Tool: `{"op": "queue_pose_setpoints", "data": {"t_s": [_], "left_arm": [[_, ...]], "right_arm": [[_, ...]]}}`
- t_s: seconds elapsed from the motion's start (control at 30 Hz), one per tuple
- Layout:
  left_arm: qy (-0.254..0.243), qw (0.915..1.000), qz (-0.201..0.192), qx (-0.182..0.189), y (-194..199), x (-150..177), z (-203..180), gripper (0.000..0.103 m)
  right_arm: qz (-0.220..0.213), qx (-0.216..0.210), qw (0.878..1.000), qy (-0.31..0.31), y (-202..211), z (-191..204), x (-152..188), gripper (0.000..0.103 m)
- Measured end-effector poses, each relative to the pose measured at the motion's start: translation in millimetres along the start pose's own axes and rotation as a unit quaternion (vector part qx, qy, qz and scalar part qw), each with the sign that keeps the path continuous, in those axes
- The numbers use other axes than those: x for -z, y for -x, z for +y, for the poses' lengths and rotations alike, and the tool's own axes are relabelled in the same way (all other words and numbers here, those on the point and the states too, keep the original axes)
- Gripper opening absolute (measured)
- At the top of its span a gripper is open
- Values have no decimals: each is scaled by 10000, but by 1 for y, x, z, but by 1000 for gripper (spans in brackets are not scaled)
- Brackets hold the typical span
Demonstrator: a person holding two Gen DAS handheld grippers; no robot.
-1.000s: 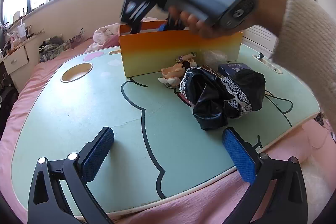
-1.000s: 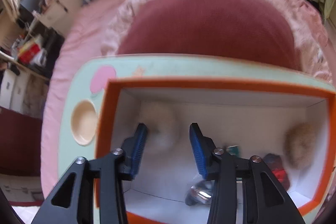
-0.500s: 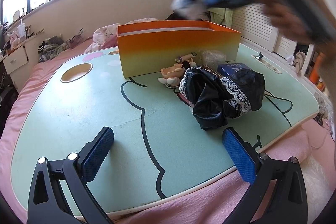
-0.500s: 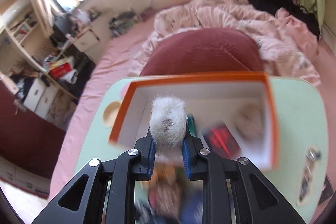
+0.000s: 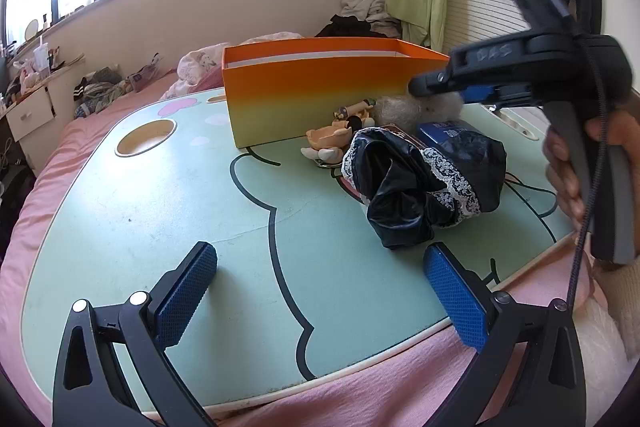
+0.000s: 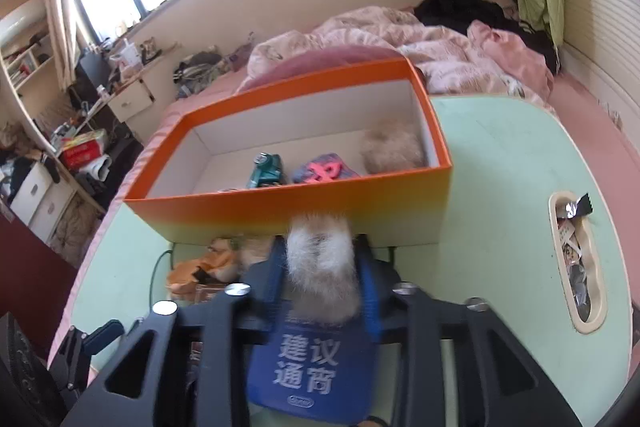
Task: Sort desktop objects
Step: 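Set the white fluffy ball down behind the blue tin with the right gripper, then reach into the orange box and grasp the beige fluffy ball with the left gripper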
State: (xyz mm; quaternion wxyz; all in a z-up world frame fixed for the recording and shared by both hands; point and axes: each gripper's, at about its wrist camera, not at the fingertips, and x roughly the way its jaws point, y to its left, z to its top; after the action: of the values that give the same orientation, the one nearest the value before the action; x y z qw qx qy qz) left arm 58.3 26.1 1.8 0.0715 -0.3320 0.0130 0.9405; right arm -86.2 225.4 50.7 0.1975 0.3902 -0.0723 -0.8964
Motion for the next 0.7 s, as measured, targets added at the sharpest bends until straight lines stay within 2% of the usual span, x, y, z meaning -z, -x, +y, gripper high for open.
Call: {"op": "queue_pose_setpoints", "data": {"t_s": [0.07, 0.1, 0.3, 0.33, 0.37, 0.4, 0.43, 0.7], "left_arm": [[-1, 10000, -1, -2, 0, 0, 0, 103], [1, 10000, 0, -4, 0, 0, 0, 103], [0, 10000, 2, -4, 0, 0, 0, 103], [-1, 10000, 8, -7, 0, 0, 0, 103], [-16, 10000, 10, -19, 0, 1, 0, 103], [-16, 10000, 15, -25, 0, 1, -1, 103], [-17, 10000, 23, -29, 0, 1, -1, 103], [-7, 10000, 28, -27, 0, 3, 0, 103]], "right_arm": [[-274, 21, 9996, -4, 17, 3, 9, 62], [-361, 46, 9993, 92, 26, 4, 18, 65], [-236, 399, 9967, 662, 41, 2, 85, 70], [-208, 471, 9959, 745, 37, 0, 91, 74], [-386, 693, 9916, 1018, 35, 6, 99, 91], [-356, 874, 9887, 1169, 30, 9, 100, 96], [-306, 827, 9893, 1159, 27, 9, 99, 102], [-305, 862, 9888, 1177, 23, 10, 98, 103]]}}
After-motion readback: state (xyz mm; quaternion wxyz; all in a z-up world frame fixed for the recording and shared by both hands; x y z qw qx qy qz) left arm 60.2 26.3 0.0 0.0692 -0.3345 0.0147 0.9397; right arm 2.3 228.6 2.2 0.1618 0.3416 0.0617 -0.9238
